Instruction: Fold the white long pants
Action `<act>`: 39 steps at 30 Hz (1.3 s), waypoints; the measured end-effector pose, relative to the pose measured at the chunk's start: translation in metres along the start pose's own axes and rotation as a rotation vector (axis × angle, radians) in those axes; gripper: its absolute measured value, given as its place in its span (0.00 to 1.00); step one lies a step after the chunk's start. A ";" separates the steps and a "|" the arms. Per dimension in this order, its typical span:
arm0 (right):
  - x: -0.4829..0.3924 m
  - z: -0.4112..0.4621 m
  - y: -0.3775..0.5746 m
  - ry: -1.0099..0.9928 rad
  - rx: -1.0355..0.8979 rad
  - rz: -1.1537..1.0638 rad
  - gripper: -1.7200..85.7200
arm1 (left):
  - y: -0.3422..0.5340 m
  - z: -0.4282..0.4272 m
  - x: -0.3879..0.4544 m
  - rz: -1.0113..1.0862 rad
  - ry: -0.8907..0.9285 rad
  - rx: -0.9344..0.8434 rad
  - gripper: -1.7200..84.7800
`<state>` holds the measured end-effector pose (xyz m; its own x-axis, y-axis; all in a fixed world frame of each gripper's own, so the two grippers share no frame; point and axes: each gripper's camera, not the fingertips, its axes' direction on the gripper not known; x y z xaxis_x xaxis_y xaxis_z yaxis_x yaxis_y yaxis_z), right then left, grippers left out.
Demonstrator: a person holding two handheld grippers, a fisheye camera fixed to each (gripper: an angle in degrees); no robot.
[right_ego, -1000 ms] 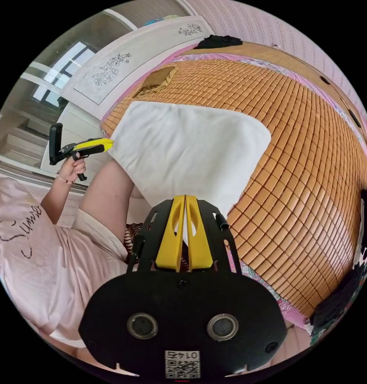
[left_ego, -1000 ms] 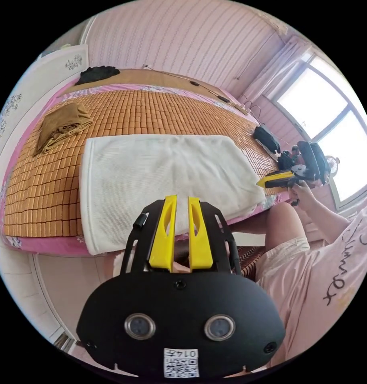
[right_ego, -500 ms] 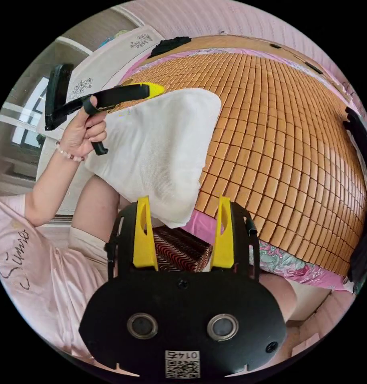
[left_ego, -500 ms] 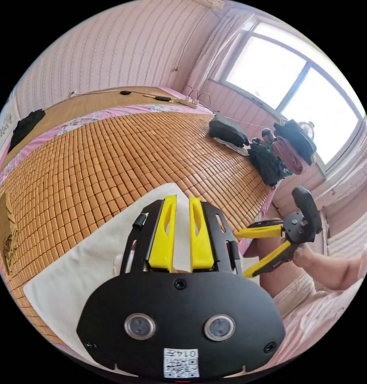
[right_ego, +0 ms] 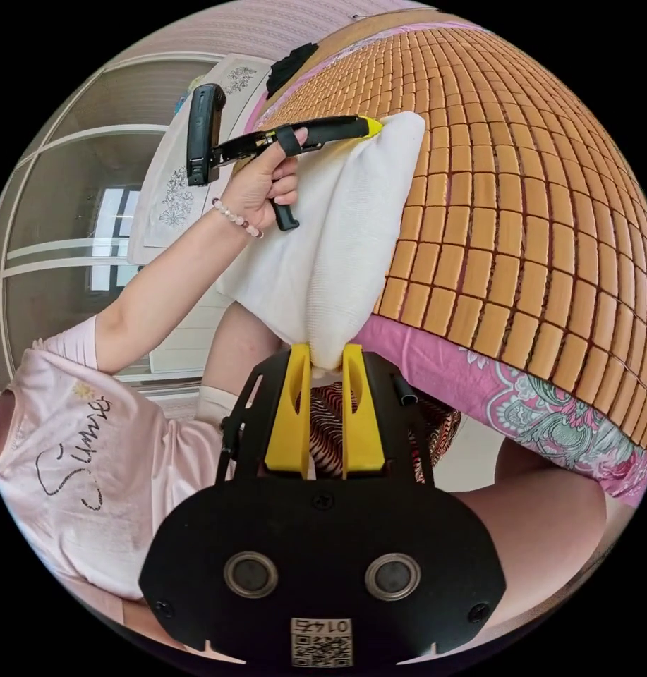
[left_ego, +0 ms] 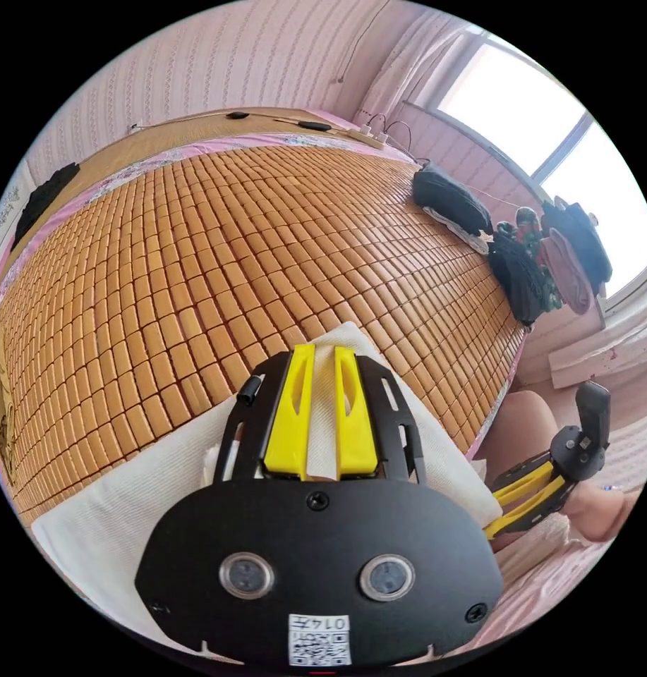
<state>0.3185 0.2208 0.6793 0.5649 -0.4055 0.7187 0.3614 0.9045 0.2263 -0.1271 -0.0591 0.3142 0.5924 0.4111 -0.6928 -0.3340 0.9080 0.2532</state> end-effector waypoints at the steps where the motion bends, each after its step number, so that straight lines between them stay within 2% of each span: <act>1: -0.004 -0.003 -0.002 0.004 0.007 -0.018 0.10 | 0.003 -0.009 0.000 0.002 0.009 0.023 0.08; 5: -0.020 -0.007 -0.012 0.099 0.068 -0.034 0.09 | 0.058 -0.082 0.005 0.012 -0.001 0.093 0.08; 9: -0.027 -0.035 -0.018 0.131 0.179 -0.033 0.09 | 0.147 -0.118 0.010 -0.083 -0.113 0.037 0.07; 11: -0.028 -0.050 -0.012 0.201 0.190 -0.016 0.09 | 0.171 -0.119 0.014 -0.129 -0.113 0.014 0.06; 14: -0.022 -0.048 0.001 0.419 0.083 0.066 0.09 | 0.188 -0.107 0.029 -0.154 -0.076 -0.002 0.06; 16: -0.036 -0.050 0.001 0.545 0.048 0.054 0.05 | 0.186 -0.092 0.038 -0.147 -0.038 -0.018 0.06; 18: -0.065 -0.049 -0.015 0.576 0.053 -0.045 0.03 | 0.176 -0.080 0.051 -0.117 -0.009 0.001 0.04; 20: -0.117 -0.025 -0.065 0.554 0.002 -0.245 0.02 | 0.166 -0.074 0.063 -0.069 -0.037 0.027 0.02; 24: -0.199 0.046 -0.152 0.601 -0.093 -0.557 0.02 | 0.147 -0.045 0.079 0.018 -0.147 -0.073 0.01; 26: -0.226 0.102 -0.202 0.723 -0.193 -0.645 0.02 | 0.145 -0.029 0.083 0.051 -0.173 -0.138 0.01; 29: -0.208 0.175 -0.239 0.872 -0.380 -0.625 0.02 | 0.148 -0.001 0.088 0.121 -0.225 -0.172 0.01; 30: -0.212 0.173 -0.240 0.863 -0.345 -0.646 0.01 | 0.147 0.000 0.090 0.133 -0.238 -0.160 0.01; 34: -0.228 0.166 -0.259 0.823 -0.531 -0.647 0.01 | 0.141 -0.008 0.091 0.144 -0.221 -0.168 0.01; 37: -0.237 0.152 -0.273 0.828 -0.452 -0.646 0.01 | 0.141 -0.018 0.086 0.118 -0.177 -0.156 0.01; 39: -0.219 0.167 -0.281 0.819 -0.483 -0.604 0.01 | 0.144 -0.008 0.078 0.096 -0.145 -0.172 0.01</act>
<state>-0.0307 0.0777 0.5687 0.4526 -0.8848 -0.1109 0.8894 0.4568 -0.0152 -0.1348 0.1030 0.2907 0.6467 0.5135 -0.5640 -0.5066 0.8419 0.1858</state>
